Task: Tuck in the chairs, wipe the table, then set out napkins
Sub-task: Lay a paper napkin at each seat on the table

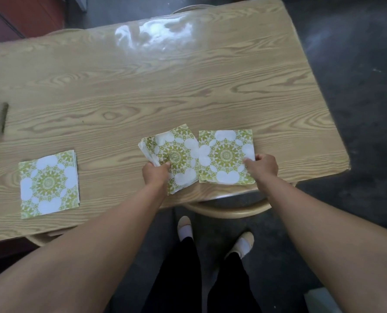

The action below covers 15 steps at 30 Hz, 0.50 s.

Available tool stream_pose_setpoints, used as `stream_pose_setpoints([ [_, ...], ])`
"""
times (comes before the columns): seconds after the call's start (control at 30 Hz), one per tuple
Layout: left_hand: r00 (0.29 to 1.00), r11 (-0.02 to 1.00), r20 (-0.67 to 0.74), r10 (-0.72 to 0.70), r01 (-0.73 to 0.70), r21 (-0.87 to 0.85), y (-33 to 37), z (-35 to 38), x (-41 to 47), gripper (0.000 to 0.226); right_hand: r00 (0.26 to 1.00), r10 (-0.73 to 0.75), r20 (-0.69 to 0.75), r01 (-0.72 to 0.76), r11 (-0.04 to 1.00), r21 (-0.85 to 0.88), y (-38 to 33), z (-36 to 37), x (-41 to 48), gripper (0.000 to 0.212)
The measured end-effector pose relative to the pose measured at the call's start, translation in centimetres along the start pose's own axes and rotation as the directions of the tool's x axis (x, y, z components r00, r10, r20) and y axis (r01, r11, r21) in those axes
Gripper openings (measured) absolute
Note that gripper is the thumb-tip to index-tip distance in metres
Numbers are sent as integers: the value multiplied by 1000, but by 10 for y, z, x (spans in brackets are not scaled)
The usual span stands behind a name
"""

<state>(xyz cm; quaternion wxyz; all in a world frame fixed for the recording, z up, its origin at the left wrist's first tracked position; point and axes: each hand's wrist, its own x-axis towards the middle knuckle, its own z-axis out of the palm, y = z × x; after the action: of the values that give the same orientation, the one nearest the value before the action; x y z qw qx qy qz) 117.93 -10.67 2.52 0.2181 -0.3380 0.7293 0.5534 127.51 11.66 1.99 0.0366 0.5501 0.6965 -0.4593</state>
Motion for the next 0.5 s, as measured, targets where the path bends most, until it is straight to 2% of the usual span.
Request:
stream_pose_setpoints([
  [0.1, 1000, 1000, -6, 6, -6, 1, -2, 10, -8, 15, 999, -50, 15, 51, 997, -56, 2, -10, 5, 5],
  [0.23, 1000, 1000, 13, 8, -8, -14, -2, 25, -19, 14, 999, -41, -24, 41, 999, -6, 8, -29, 13, 4],
  [0.33, 999, 1000, 37, 4, -3, -17, -2, 37, -26, 14, 1000, -6, -6, 6, 997, 74, 12, -42, 16, 19],
  [0.5, 999, 999, 39, 34, -33, -13, -1, 52, -32, 15, 999, 9, 46, -16, 986, 168, 13, -51, 20, 23],
])
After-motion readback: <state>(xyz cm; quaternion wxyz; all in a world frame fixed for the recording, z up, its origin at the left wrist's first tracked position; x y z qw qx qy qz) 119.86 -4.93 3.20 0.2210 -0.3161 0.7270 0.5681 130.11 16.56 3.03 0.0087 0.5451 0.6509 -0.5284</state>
